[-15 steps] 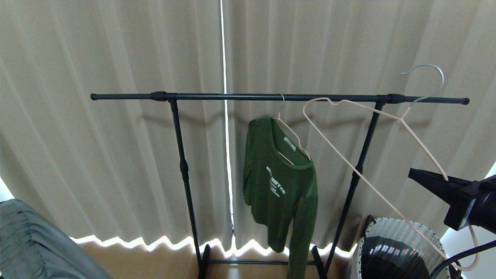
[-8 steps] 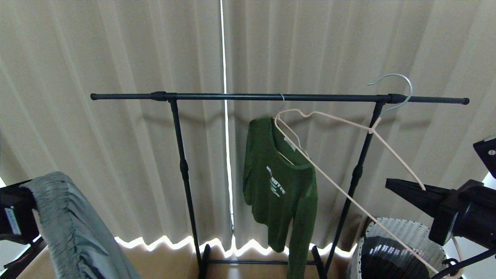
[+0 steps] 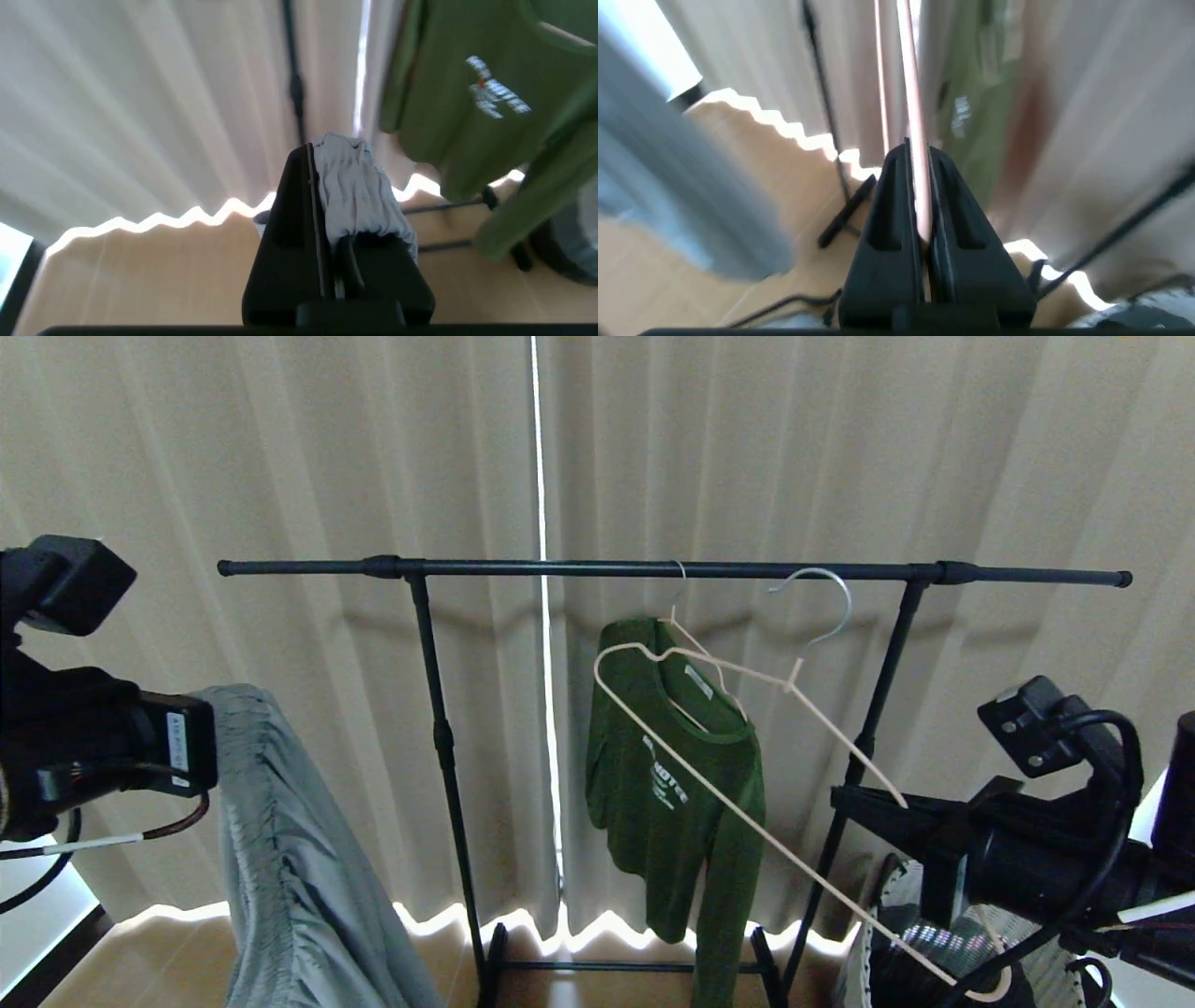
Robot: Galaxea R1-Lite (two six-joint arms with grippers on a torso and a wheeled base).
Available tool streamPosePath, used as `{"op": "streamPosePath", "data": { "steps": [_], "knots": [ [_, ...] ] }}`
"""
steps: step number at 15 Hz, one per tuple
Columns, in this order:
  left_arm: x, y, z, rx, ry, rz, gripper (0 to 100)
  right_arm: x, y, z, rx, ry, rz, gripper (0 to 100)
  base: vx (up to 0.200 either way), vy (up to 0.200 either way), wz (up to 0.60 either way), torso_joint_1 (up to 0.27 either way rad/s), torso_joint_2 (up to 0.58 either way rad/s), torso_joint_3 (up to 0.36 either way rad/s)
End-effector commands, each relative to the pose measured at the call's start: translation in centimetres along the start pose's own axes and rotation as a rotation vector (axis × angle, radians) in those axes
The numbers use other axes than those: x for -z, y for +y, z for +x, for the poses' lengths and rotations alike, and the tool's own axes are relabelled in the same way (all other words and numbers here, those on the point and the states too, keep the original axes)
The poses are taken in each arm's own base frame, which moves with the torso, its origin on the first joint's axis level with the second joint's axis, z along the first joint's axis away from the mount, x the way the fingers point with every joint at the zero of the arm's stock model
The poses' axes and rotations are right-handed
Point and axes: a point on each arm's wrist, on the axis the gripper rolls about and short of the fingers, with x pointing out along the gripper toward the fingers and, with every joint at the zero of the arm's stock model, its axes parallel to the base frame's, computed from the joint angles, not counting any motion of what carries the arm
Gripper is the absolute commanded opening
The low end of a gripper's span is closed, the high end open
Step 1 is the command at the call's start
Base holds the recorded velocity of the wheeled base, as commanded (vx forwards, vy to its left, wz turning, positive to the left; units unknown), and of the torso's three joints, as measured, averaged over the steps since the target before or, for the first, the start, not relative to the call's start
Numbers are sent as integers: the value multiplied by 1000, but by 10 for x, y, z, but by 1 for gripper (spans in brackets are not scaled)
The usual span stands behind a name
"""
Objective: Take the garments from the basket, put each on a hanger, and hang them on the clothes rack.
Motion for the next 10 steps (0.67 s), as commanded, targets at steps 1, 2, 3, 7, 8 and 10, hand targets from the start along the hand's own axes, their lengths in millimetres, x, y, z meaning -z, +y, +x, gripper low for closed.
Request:
{"op": "streamPosePath", "data": {
  "steps": [1,2,3,7,8,10],
  "knots": [
    [0,-10,22,34,48,-4,0,7,8,13,-34,52,-10,0,0,0,0,0,0,0],
    [-1,-14,28,36,62,-18,0,8,12,16,-53,52,-17,0,0,0,0,0,0,0],
    [-1,-18,34,36,75,-29,0,10,15,18,-69,49,-23,0,0,0,0,0,0,0],
    [-5,-31,51,-1,96,-72,0,15,34,20,-148,54,-52,0,0,0,0,0,0,0],
    [-8,-32,55,-2,94,-90,0,15,38,20,-167,57,-55,0,0,0,0,0,0,0],
    [-12,-35,61,2,92,-123,0,16,44,19,-194,62,-54,0,0,0,0,0,0,0]
  ]
}}
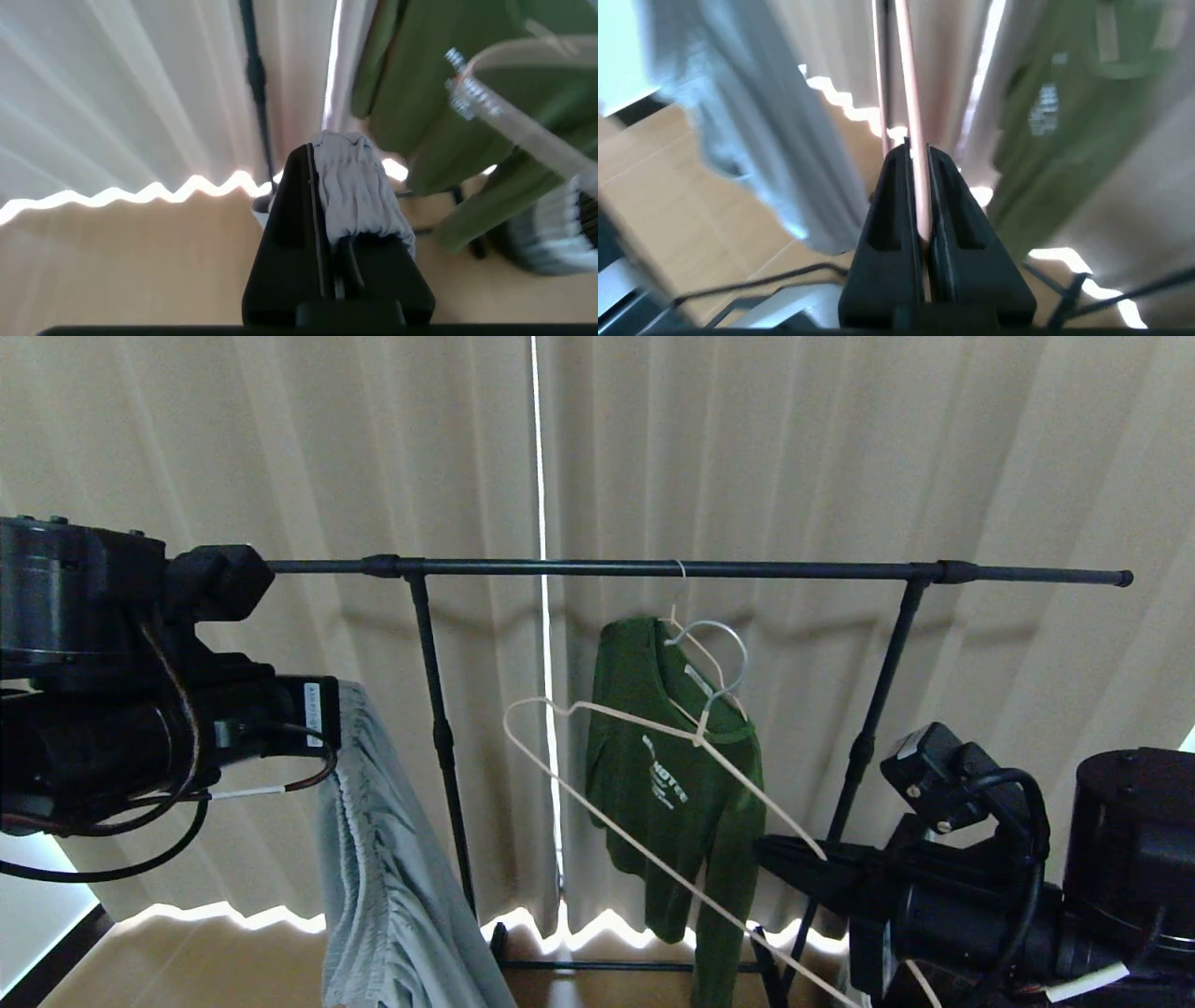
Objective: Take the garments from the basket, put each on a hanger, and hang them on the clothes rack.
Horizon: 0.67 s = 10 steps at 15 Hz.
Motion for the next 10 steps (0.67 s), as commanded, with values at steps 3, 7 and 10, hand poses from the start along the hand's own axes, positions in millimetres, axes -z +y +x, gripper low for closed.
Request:
{"op": "streamPosePath", "data": {
  "steps": [3,7,10],
  "knots": [
    [4,-10,21,-44,41,-2,0,3,19,5,-80,21,0,0,0,0,0,0,0,0],
    [7,-9,34,-172,44,7,0,3,37,3,-155,24,-2,0,0,0,0,0,0,0],
    [10,-10,38,-176,56,12,0,2,50,2,-207,19,-19,0,0,0,0,0,0,0]
  ]
}}
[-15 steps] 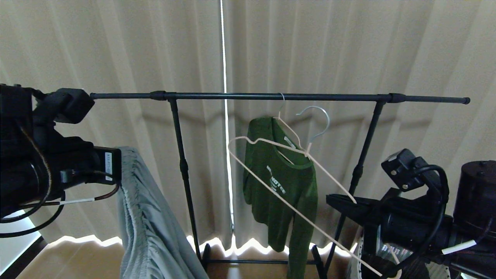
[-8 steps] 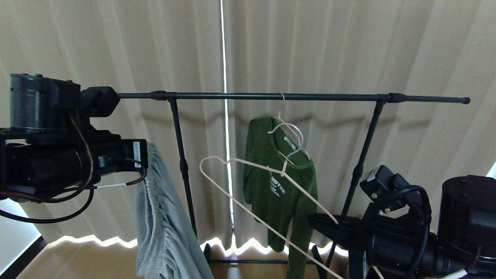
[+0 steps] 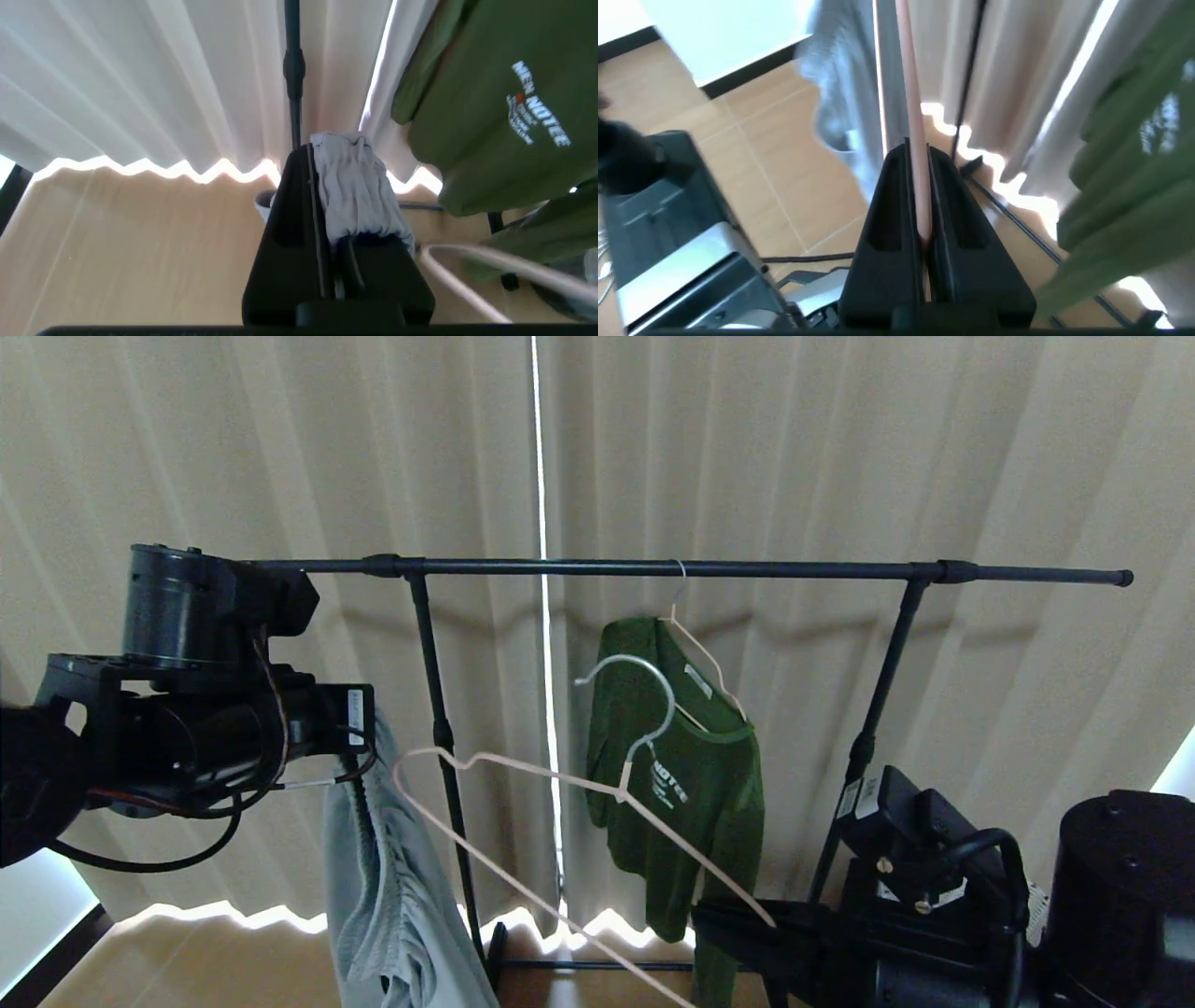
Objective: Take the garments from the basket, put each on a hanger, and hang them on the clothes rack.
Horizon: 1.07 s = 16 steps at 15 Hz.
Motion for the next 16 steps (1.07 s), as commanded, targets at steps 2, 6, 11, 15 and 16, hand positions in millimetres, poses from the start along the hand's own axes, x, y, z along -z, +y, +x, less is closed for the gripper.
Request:
{"op": "streamPosePath", "data": {
  "steps": [2,6,11,15,16],
  "knots": [
    [3,-2,4,-3,15,5,0,1,8,0,-36,2,-12,0,0,0,0,0,0,0],
    [3,-2,3,-3,13,7,0,-3,9,1,-39,-8,-16,0,0,0,0,0,0,0],
    [6,-2,6,-30,23,14,0,-2,13,6,-53,4,-26,0,0,0,0,0,0,0],
    [7,1,-2,-30,17,17,0,-4,5,26,-2,22,-11,0,0,0,0,0,0,0],
    [9,2,-4,-30,17,19,0,-6,4,31,4,23,-7,0,0,0,0,0,0,0]
  ]
}}
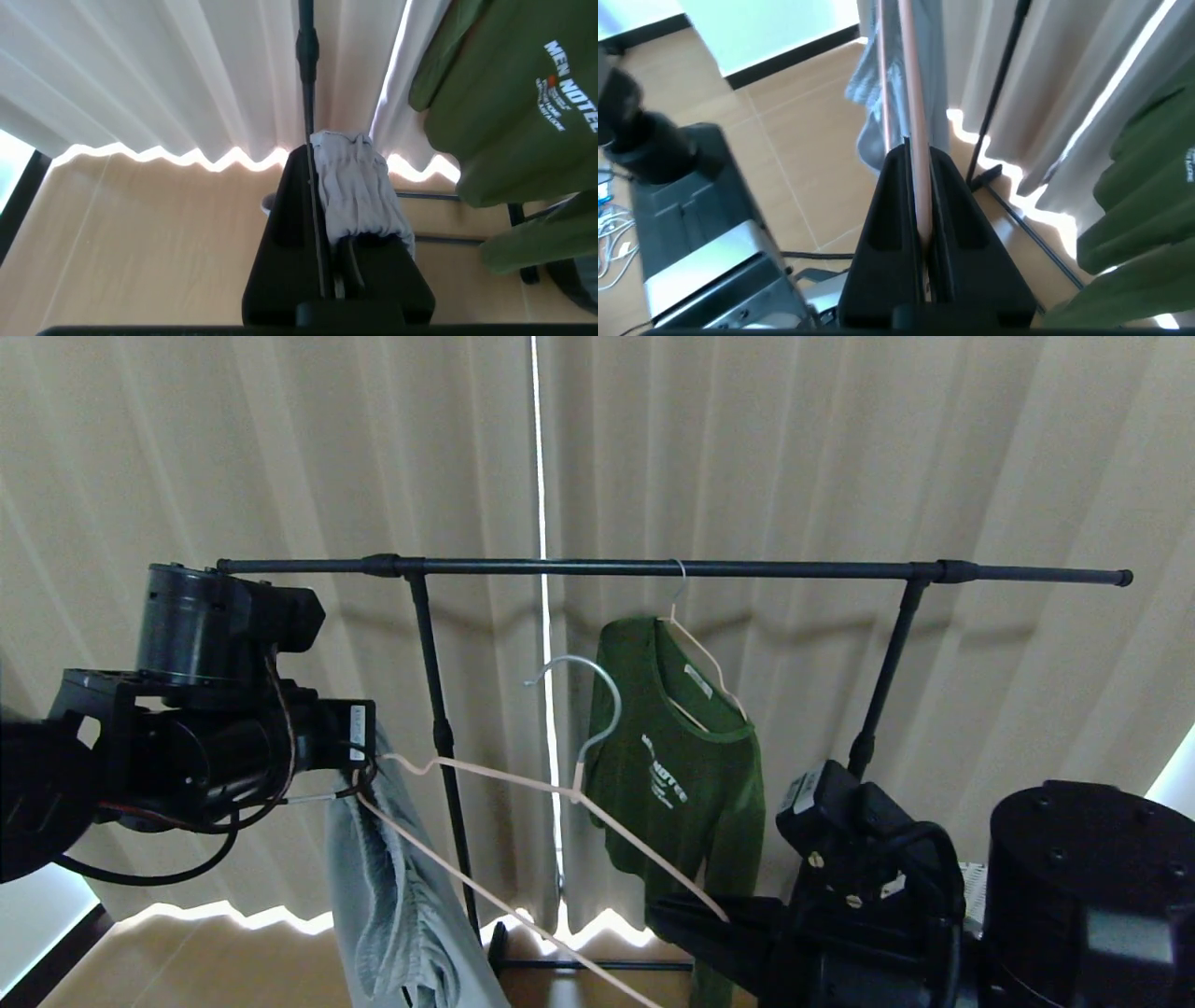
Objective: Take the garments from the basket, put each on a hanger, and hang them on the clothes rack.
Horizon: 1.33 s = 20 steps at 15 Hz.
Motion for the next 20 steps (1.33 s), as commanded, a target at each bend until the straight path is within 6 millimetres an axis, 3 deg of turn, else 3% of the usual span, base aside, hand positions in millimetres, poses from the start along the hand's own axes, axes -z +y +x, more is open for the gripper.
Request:
{"op": "streamPosePath", "data": {
  "steps": [1,6,12,15,20],
  "knots": [
    [0,3,-7,1,-13,-3,0,1,-5,11,21,19,8,0,0,0,0,0,0,0],
    [8,4,-12,-27,-3,21,0,-3,-13,25,87,12,17,0,0,0,0,0,0,0],
    [7,-5,-25,7,-32,36,0,-5,-20,55,107,26,30,0,0,0,0,0,0,0],
    [3,-7,-42,39,-76,31,0,-5,-21,64,108,34,30,0,0,0,0,0,0,0],
    [6,-28,-81,200,-146,73,0,-8,-21,74,107,25,30,0,0,0,0,0,0,0]
  ]
}}
